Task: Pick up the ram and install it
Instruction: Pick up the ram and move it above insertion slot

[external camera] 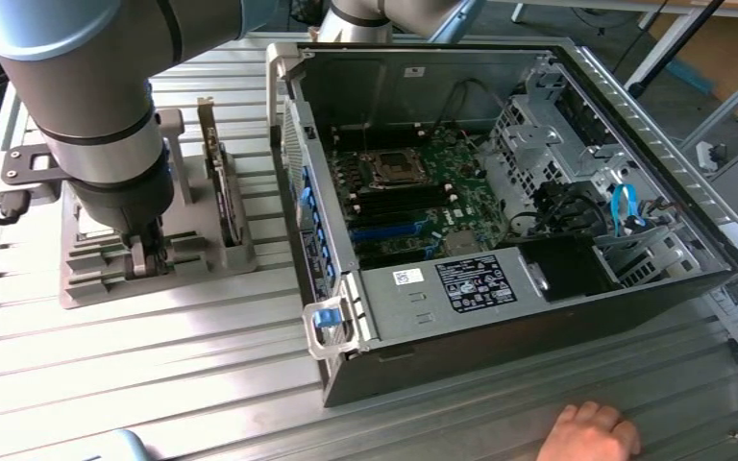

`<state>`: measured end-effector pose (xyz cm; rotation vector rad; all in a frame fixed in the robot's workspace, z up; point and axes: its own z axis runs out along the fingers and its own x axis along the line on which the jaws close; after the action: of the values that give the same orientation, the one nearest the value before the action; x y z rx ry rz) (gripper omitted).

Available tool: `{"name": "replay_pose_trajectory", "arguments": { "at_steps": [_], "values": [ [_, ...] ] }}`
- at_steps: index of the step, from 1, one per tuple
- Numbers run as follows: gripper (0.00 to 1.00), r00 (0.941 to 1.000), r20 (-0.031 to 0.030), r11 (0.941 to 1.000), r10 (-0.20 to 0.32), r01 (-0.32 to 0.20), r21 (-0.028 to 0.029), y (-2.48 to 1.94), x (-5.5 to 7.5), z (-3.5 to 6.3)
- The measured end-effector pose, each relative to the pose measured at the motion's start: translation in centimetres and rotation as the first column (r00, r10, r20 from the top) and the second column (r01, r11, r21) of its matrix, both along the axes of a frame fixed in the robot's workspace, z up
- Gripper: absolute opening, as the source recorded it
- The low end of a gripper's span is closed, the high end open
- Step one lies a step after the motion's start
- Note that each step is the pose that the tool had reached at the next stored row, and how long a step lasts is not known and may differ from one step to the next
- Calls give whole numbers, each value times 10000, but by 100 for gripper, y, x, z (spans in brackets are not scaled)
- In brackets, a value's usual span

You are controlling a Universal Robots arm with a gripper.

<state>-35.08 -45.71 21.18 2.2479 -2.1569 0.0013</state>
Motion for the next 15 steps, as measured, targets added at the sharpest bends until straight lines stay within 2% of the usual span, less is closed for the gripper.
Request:
{"name": "replay_pose_trajectory", "arguments": {
  "at_steps": [13,14,15],
  "values": [
    [24,10000,0,10000,0,0,0,0,0,-5],
    [23,10000,-1,10000,1,-1,-1,0,0,-5],
    [15,10000,-1,10000,1,-1,-1,0,0,-5]
  ]
}}
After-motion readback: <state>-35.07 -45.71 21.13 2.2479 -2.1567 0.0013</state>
